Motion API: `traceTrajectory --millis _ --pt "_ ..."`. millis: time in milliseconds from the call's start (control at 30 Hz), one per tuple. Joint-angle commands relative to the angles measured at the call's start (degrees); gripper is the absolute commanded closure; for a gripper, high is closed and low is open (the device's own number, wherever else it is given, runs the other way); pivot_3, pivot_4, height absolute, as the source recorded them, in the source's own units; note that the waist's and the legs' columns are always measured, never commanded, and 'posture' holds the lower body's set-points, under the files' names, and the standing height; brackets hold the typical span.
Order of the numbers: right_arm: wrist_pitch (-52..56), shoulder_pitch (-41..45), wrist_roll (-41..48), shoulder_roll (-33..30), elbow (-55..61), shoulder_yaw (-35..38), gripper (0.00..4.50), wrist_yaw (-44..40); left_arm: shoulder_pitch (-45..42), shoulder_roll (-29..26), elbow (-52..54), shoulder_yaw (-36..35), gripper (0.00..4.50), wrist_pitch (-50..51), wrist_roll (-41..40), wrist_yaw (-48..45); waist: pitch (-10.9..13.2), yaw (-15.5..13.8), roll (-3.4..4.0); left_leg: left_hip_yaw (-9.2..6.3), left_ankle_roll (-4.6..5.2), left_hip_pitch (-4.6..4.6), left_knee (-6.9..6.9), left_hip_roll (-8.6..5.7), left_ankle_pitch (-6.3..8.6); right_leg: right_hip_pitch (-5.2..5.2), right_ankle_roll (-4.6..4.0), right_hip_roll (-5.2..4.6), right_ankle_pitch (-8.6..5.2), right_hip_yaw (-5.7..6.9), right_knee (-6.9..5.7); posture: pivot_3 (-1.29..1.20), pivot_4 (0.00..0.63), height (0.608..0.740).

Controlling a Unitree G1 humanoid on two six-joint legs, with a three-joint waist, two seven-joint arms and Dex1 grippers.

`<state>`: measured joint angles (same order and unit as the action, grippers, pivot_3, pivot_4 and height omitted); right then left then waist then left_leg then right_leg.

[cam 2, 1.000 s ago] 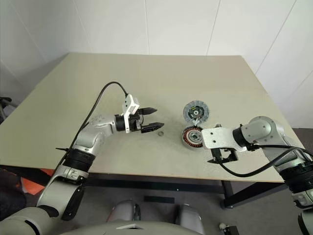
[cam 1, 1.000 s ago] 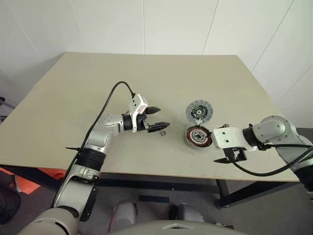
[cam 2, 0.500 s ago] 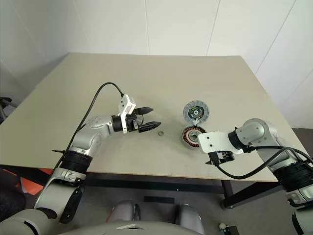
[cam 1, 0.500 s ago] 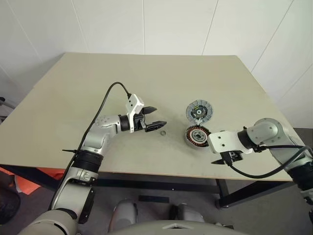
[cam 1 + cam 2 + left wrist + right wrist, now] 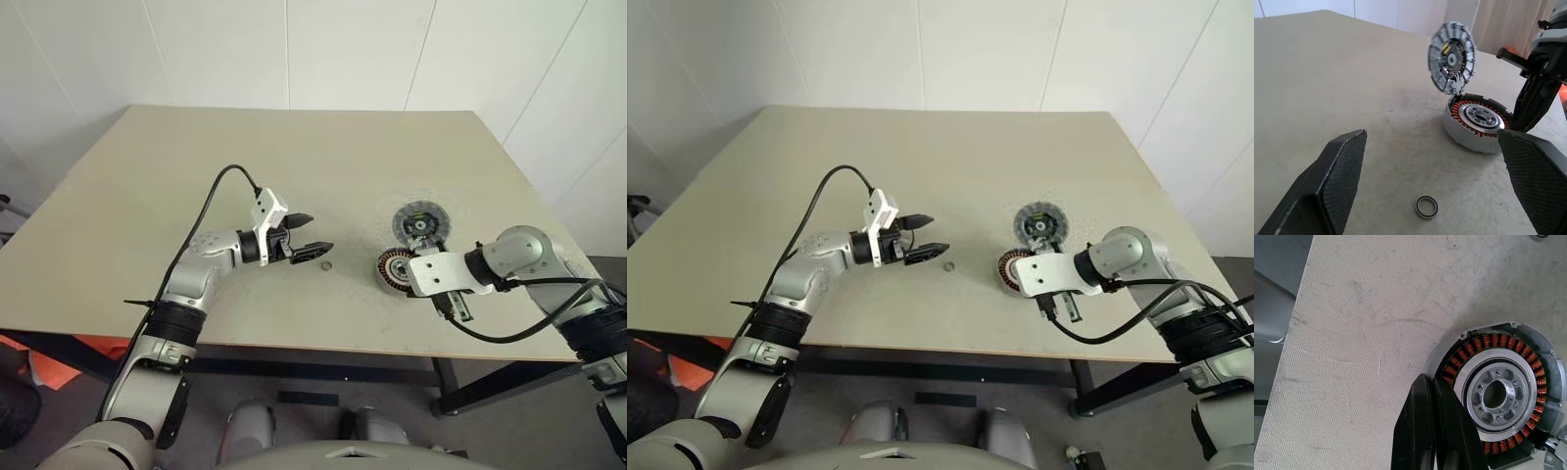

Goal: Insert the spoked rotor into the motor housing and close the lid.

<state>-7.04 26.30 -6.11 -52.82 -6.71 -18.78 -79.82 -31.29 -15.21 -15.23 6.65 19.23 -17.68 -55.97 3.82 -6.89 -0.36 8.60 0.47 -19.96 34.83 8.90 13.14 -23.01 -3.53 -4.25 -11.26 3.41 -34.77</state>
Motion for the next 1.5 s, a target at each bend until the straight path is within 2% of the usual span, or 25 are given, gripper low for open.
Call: traceTrajectory --millis 33,300,433,767,1500 --pt "-0.54 3.30 0.00 0.34 0.81 0.06 4.48 -1.05 -0.69 -0.09 2.12 -0.64 0.00 -0.37 -0.76 0.21 0.00 0.07 0.00 0.00 0.00 -0.01 0.00 0.00 0.00 0.00 0.00 0.00 0.00 0.00 0.00 0.00 0.000 0.740" --pt "2.56 11.93 1.78 6.33 2.62 -2.74 4.48 -6.05 -1.46 0.51 0.77 -0.46 0.00 -0.92 -0.55 0.12 0.00 1.13 0.01 -0.01 0.03 -0.09 0.02 0.01 0.00 -0.15 -0.07 0.01 0.04 0.02 -0.04 0.00 0.000 0.740" --pt "3.27 13.54 2.43 9.04 4.40 -4.52 4.48 -7.72 -1.45 0.70 1.03 -0.48 0.00 -0.77 -0.52 0.30 0.00 1.34 0.01 -0.01 0.04 -0.09 0.04 0.03 0.01 -0.17 -0.08 0.01 0.04 0.03 -0.04 0.00 0.000 0.740" --pt "-3.33 10.91 -0.57 7.69 1.50 -9.01 4.48 -8.34 1.06 -0.37 4.53 -0.68 0.00 0.64 -1.07 0.88 0.00 1.40 0.01 -0.03 0.13 -0.10 0.21 0.03 0.07 -0.19 -0.09 -0.02 0.05 0.05 -0.05 0.00 0.000 0.740" --pt "-9.68 16.24 -3.93 10.03 -10.36 -9.56 4.48 -7.26 2.29 -1.74 6.95 -0.69 0.00 2.44 -1.76 1.57 0.00 1.49 0.01 -0.03 0.10 -0.06 0.25 0.04 0.04 -0.12 -0.14 -0.01 0.09 0.05 -0.09 0.00 0.000 0.740"
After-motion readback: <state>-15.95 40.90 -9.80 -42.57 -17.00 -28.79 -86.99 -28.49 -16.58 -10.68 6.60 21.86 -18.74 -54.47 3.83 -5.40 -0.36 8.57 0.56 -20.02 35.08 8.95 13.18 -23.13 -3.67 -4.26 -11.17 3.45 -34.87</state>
